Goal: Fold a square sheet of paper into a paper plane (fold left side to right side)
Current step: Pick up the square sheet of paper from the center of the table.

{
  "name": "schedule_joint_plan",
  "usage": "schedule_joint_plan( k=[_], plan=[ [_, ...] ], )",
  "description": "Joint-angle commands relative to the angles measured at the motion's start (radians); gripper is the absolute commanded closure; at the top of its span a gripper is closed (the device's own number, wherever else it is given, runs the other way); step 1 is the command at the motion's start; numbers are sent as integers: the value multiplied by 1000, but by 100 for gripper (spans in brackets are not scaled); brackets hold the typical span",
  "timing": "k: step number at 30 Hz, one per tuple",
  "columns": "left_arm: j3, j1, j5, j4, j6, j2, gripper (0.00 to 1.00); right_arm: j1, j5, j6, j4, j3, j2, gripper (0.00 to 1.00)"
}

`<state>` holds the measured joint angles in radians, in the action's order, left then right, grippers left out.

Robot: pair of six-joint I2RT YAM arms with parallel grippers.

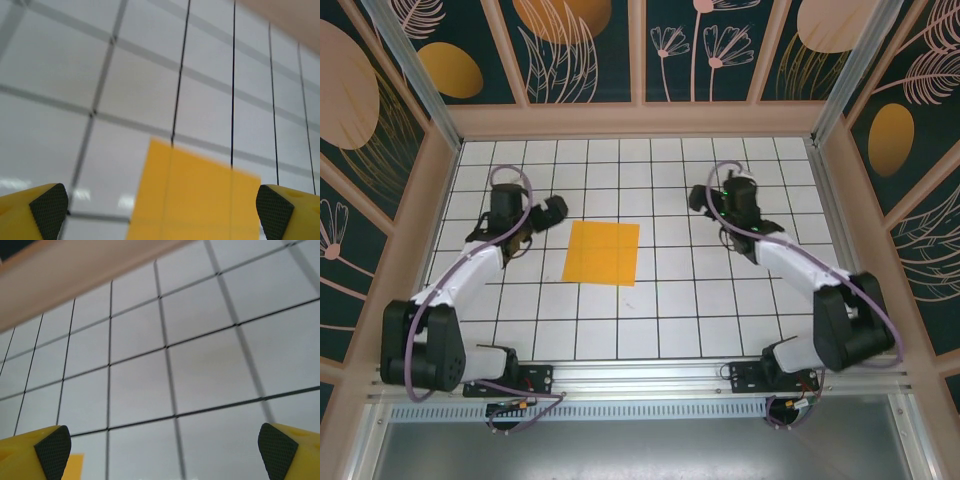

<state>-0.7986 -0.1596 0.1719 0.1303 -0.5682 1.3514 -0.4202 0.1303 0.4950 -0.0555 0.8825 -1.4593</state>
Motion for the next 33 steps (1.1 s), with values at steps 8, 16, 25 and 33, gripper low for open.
schedule_joint_plan(
  k=[8, 16, 25, 33],
  plan=[
    [21, -58, 270, 109, -44, 99, 2, -199, -78, 150, 192, 322, -374, 8],
    [27, -78, 330, 71, -45, 171, 1, -254, -100, 143, 283, 542, -565, 12],
    [48, -96, 338, 63, -46, 236, 2, -292, -148, 160, 323, 626, -664, 13],
    [78, -98, 327, 55, -45, 247, 2, -332, -182, 181, 353, 631, -703, 14]
  ],
)
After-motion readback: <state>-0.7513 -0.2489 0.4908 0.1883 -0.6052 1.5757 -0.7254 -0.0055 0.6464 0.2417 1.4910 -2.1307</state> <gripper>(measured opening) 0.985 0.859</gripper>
